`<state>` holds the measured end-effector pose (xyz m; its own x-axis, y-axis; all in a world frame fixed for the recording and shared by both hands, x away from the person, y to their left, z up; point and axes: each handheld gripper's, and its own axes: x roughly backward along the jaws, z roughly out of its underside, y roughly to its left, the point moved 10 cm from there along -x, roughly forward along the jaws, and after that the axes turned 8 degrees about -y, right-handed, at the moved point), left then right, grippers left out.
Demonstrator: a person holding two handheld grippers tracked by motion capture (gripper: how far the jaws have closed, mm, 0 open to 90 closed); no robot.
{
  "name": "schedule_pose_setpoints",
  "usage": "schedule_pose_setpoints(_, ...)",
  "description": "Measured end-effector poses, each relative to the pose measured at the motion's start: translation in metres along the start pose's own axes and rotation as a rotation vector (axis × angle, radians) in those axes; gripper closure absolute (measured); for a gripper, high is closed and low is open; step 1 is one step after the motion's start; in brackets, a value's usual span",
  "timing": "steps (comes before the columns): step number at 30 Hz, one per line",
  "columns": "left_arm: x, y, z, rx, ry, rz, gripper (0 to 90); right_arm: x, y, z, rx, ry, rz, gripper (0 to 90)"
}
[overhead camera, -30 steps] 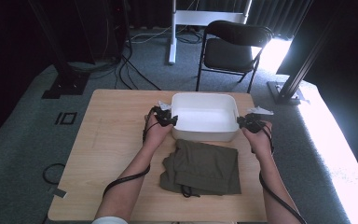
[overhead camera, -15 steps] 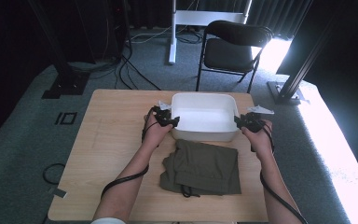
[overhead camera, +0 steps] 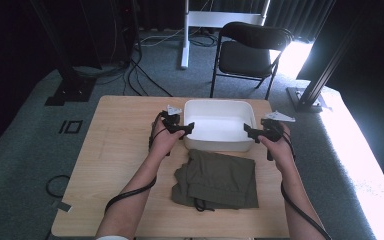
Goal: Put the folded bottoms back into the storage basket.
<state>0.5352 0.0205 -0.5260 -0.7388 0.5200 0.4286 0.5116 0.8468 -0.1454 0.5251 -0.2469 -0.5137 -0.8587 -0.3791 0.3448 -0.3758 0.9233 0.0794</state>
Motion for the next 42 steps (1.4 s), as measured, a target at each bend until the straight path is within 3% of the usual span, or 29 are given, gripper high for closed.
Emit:
schedule_pose_setpoints(3,0.005,-0.004,-0.001,-0.014,0.002,0.019,28.2,0.003,0.005,-0.002,0.04,0.003,-0.004,17.9)
schedule_pose_setpoints(8,0.015,-0.013,-0.003,-0.032,0.003,0.054,26.3,0.009,0.01,-0.006,0.028,0.009,-0.007,17.8)
schedule_pose_setpoints(18,0.032,-0.025,-0.002,-0.024,-0.007,0.106,26.3,0.026,0.02,-0.011,0.047,-0.011,-0.011,17.8)
schedule_pose_setpoints(24,0.041,-0.027,0.001,-0.032,-0.01,0.111,26.3,0.035,0.026,-0.007,0.055,-0.014,-0.02,15.2)
schedule_pose_setpoints(34,0.058,-0.044,0.012,-0.056,0.0,0.152,26.3,0.054,0.03,0.003,0.065,-0.024,-0.017,15.1)
schedule_pose_setpoints(42,0.068,-0.059,0.026,-0.071,0.014,0.178,26.3,0.066,0.041,0.018,0.049,-0.033,-0.032,15.1)
